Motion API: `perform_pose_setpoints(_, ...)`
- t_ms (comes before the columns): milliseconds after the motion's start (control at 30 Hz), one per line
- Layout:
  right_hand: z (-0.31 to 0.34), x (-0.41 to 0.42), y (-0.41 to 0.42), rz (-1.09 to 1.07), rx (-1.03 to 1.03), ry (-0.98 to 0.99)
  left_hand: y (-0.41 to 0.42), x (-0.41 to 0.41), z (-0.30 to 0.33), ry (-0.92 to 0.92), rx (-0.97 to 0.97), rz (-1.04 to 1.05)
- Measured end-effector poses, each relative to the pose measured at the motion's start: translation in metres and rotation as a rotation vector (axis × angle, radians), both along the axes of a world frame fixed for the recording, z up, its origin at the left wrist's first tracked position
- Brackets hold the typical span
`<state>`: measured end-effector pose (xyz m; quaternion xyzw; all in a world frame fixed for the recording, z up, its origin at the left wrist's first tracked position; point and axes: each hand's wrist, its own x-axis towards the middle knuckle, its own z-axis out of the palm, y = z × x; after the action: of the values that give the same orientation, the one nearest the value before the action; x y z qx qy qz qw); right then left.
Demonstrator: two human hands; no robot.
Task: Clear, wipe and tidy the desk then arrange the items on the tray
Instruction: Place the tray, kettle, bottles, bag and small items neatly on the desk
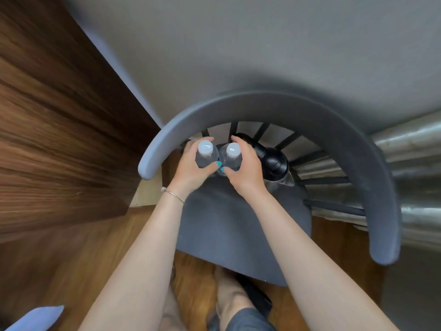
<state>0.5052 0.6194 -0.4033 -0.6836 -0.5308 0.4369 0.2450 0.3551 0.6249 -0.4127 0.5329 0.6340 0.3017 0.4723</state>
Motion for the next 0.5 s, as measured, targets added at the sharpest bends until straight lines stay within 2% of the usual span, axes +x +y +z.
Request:
perform_pose_setpoints(133,-0.007,0.006,-0.001,0.062,0.053,-0.061,-0.005,-0.005,-0.009,0.125,-0.002,-0.104)
perform_pose_setpoints(267,-0.018,0.011,-0.007,0.167,0.059,-0.077,-0.012,-0.007,-0.021,0.173,-0.006,-0.128)
perform_pose_setpoints(367,-0.027,0.013,-0.017,0.218,0.002,-0.017,-0.018,-0.009,-0.030,0.143,0.011,-0.131)
perform_pose_setpoints(500,-0.031,0.006,-0.011,0.127,0.077,-0.034,-0.017,-0.006,-0.024,0.065,0.032,-0.112)
